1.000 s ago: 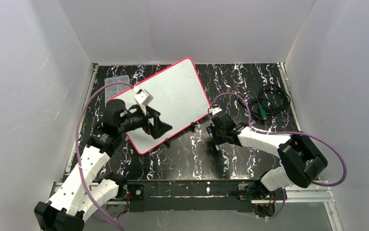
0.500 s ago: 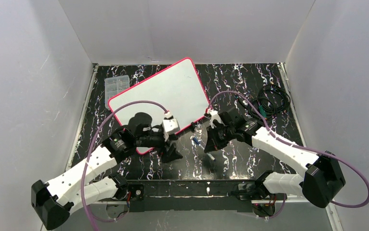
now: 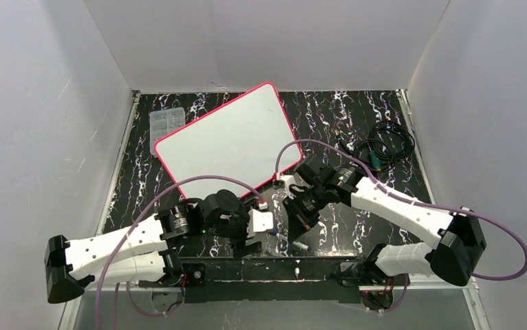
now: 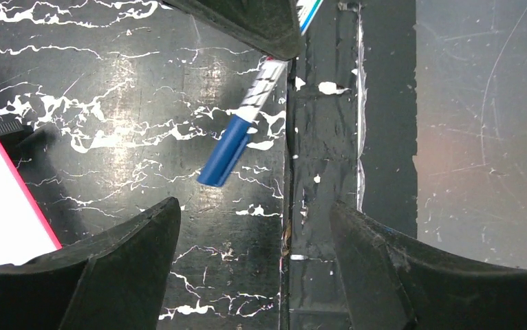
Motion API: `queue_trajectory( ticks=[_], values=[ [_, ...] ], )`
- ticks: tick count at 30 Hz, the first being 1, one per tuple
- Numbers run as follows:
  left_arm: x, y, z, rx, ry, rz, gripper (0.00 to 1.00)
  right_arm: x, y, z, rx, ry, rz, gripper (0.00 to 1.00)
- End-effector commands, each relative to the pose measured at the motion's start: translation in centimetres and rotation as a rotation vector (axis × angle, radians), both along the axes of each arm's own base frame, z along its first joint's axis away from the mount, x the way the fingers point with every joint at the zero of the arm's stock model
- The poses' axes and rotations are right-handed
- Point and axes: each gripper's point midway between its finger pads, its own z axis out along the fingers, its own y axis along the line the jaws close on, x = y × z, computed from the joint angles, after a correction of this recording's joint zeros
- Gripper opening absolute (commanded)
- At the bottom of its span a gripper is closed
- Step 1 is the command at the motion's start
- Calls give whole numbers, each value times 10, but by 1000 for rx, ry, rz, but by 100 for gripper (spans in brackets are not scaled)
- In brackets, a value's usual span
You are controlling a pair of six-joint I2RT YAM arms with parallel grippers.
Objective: Write a sentence on the whiteboard
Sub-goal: Pass from the right arm to the left
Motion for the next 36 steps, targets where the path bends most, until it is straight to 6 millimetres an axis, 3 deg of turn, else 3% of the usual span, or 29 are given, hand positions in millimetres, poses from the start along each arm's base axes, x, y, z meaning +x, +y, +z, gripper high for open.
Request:
queue_trajectory(
  ticks=[1, 9, 14, 20, 23, 26, 28, 34, 36],
  values=[
    [0, 5, -11, 75, -72, -3, 76, -20, 4, 19, 19, 30, 104, 1],
    [-10, -7, -11, 76, -51, -37, 74, -27, 14, 30, 57, 41, 175, 1],
    [-19, -16, -1, 27, -11, -55, 64, -26, 16, 29, 57, 41, 181, 1],
    [-33, -22, 0, 12, 50, -93, 46, -27, 17, 30, 65, 40, 179, 1],
    [-38, -24, -2, 19, 68, -106, 28, -27, 16, 31, 69, 34, 167, 1],
    [-37, -24, -2, 23, 74, -91, 0, -24, 16, 30, 62, 16, 146, 1],
    [-31, -22, -1, 20, 63, -46, 0, -22, 15, 31, 61, 4, 134, 2],
    [-13, -8, 2, 17, -4, 45, 0, -9, 12, 28, 78, -89, 3, 54],
    [-9, -6, 1, 20, 6, 59, 0, -7, 14, 34, 116, -99, -43, 61]
  ],
)
